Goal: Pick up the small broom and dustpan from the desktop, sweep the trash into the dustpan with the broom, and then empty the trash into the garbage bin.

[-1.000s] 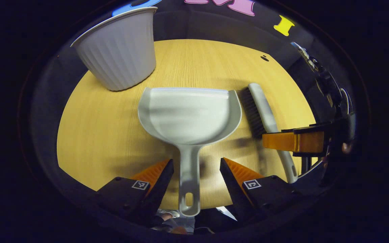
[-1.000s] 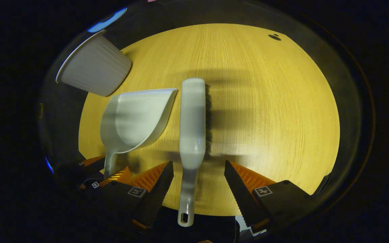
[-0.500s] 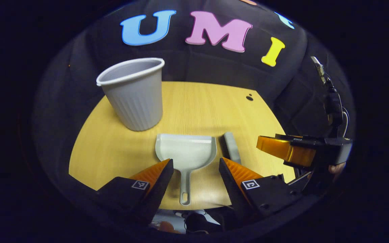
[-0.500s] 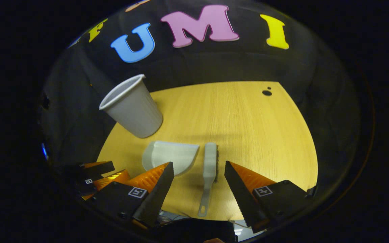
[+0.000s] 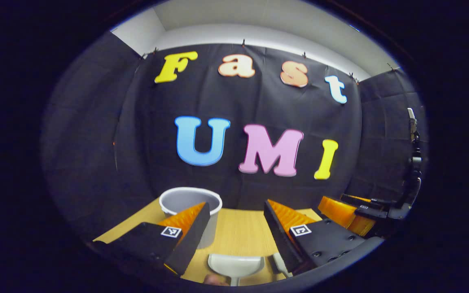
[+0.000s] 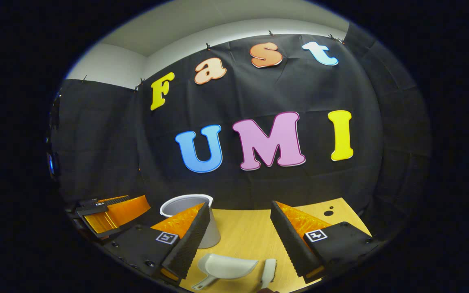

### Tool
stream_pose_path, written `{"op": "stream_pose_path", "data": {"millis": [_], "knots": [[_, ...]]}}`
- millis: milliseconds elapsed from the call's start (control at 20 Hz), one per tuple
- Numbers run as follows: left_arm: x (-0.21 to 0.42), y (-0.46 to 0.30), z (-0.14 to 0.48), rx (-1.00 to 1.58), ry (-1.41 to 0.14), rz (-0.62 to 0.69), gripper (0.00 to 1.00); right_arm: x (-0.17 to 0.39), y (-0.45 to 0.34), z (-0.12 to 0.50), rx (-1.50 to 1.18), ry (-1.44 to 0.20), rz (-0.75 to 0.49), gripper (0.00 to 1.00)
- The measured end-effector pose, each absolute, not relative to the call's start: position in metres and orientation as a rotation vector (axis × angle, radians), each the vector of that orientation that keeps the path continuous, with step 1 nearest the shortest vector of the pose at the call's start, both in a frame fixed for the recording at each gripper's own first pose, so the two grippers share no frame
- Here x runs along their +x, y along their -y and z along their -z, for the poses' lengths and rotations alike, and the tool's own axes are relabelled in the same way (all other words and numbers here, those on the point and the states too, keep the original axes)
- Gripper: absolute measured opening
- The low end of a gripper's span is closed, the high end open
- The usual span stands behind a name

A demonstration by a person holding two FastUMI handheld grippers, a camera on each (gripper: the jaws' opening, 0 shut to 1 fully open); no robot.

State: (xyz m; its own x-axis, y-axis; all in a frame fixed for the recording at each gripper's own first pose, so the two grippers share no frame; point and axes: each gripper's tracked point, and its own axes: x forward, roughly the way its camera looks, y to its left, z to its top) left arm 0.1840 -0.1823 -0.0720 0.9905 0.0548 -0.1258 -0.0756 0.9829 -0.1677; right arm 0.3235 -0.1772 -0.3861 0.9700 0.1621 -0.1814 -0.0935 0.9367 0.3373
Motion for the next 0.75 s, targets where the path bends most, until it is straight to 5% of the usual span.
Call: {"op": "stream_pose_path", "data": {"millis": [750], "knots": [[0.140,0.174,0.052,-0.150,-0.022,-0.015,0.79,0.311,0.139,0.349,0.231,-0.175,-0.114,0.97]]}}
